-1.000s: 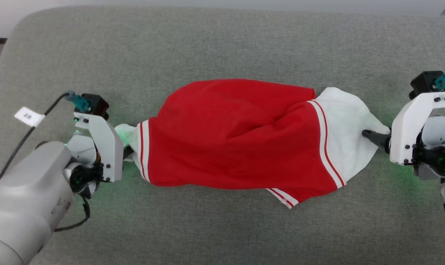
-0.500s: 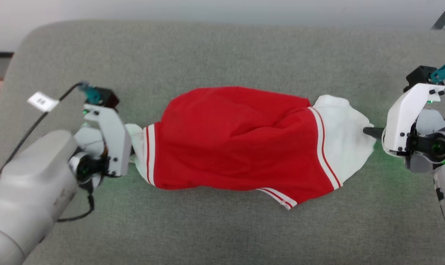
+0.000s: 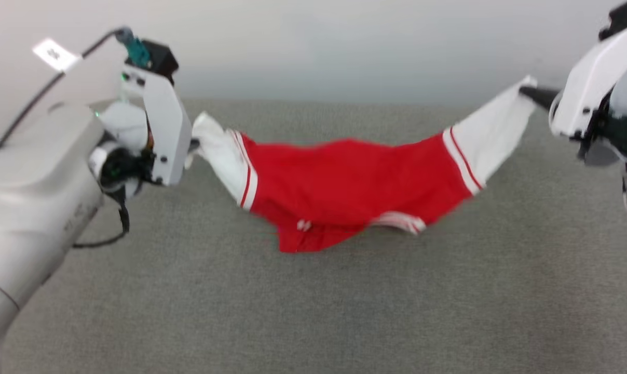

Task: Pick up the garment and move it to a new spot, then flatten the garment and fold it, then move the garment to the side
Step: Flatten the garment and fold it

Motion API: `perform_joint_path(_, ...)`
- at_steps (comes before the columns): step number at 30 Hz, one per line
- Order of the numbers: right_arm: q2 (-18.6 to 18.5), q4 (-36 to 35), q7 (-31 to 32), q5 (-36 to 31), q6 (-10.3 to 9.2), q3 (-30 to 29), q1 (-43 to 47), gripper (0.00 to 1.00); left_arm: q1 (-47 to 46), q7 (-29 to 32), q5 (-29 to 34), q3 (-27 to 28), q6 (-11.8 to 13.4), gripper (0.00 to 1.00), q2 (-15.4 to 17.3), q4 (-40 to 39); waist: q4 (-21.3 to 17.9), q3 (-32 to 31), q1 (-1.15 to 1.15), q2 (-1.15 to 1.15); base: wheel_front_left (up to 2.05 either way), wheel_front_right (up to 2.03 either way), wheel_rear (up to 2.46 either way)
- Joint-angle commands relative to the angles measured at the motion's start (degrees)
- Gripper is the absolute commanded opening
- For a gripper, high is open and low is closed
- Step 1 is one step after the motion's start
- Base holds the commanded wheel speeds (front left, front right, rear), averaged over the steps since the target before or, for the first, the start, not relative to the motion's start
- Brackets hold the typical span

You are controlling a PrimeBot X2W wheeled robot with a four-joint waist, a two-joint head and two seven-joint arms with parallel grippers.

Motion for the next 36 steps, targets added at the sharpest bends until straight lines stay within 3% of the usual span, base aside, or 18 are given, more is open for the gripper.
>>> perform_joint_path(1, 0.17, 0.65, -1.69, -0.92, 0.02, -0.45, -2.18, 0.0, -1.5, 0.34, 0.06, 0.09, 0.06, 0.0, 0.1, 0.28, -1.19, -3.13, 0.0, 0.0, 0.0, 0.0, 0.0)
perform_joint_path(15, 3.15, 8.64, -19.36, -8.0, 0.02, -0.8, -18.76, 0.0, -15.5, -7.78, 1.62, 3.67, 0.06, 0.0, -0.63, 7.36, -4.05, -5.58, 0.0, 0.0, 0.0, 0.0, 0.0)
perform_joint_path(26, 4.36, 13.46, -33.55, -10.82, 0.02, 2.86, -26.59, 0.0, -22.35, -15.55, 3.64, 5.2, 0.2, 0.0, -3.03, 15.8, -6.29, -4.45, 0.0, 0.0, 0.0, 0.0, 0.0)
perform_joint_path(31, 4.05, 16.16, -36.88, -10.57, 0.02, 5.1, -29.97, 0.0, -25.13, -17.4, 3.74, 5.81, 0.17, 0.0, -4.46, 18.83, -7.15, -0.66, 0.0, 0.0, 0.0, 0.0, 0.0)
perform_joint_path(36, 3.22, 17.53, -38.38, -10.33, 0.02, 7.3, -33.18, 0.0, -28.67, -17.73, 4.52, 5.68, 0.11, 0.0, -4.84, 20.07, -8.06, 7.21, 0.0, 0.0, 0.0, 0.0, 0.0)
